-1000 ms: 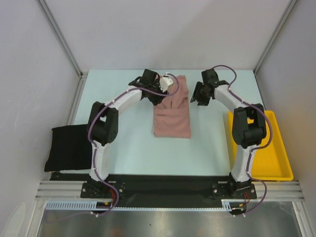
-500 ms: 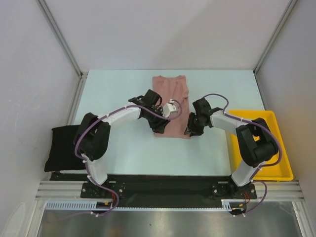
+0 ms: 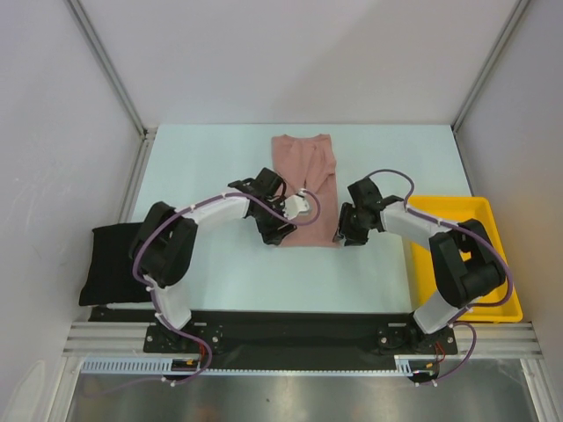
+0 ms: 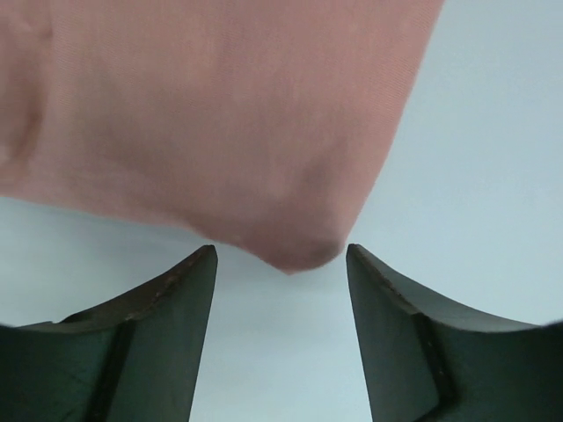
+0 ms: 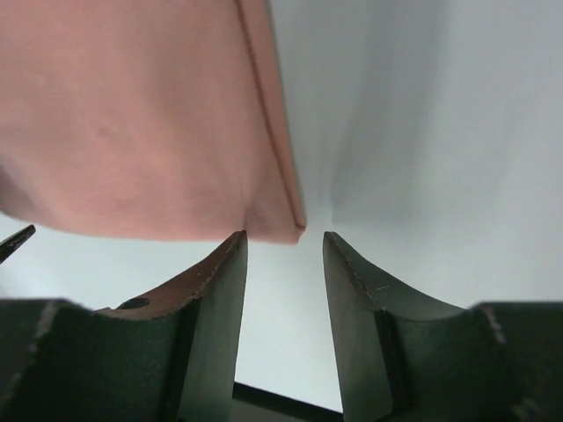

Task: Fold and stack the t-shirts
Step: Fold the tshirt

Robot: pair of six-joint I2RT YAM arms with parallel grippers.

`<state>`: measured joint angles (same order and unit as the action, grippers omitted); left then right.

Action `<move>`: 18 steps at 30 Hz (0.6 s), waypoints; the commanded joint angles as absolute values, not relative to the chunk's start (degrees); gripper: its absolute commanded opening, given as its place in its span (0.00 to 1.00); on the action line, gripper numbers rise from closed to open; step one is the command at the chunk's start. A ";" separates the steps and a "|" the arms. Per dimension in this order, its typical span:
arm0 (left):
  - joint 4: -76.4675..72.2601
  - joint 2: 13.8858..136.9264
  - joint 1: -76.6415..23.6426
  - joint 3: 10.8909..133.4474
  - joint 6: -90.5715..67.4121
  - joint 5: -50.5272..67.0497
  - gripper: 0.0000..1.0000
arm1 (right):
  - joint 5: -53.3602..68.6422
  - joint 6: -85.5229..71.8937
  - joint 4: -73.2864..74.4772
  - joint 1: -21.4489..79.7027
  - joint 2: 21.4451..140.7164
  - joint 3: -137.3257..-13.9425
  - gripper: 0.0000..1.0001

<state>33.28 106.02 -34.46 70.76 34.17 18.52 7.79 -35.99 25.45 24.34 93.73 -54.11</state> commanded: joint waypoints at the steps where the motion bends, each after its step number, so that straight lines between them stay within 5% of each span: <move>1: 35.59 98.71 -36.47 71.99 41.21 17.85 0.67 | 6.33 -35.42 27.24 25.93 89.56 -53.27 0.46; 10: 26.02 94.83 -43.51 58.01 49.31 9.93 0.73 | 6.42 -38.06 22.07 27.33 92.37 -51.77 0.54; 13: 21.03 95.54 -43.51 57.48 49.04 7.74 0.73 | 6.41 -38.76 20.31 27.25 93.95 -51.42 0.49; 18: 16.88 96.68 -43.51 54.59 49.66 5.45 0.67 | 7.65 -39.90 18.81 27.33 95.54 -50.28 0.21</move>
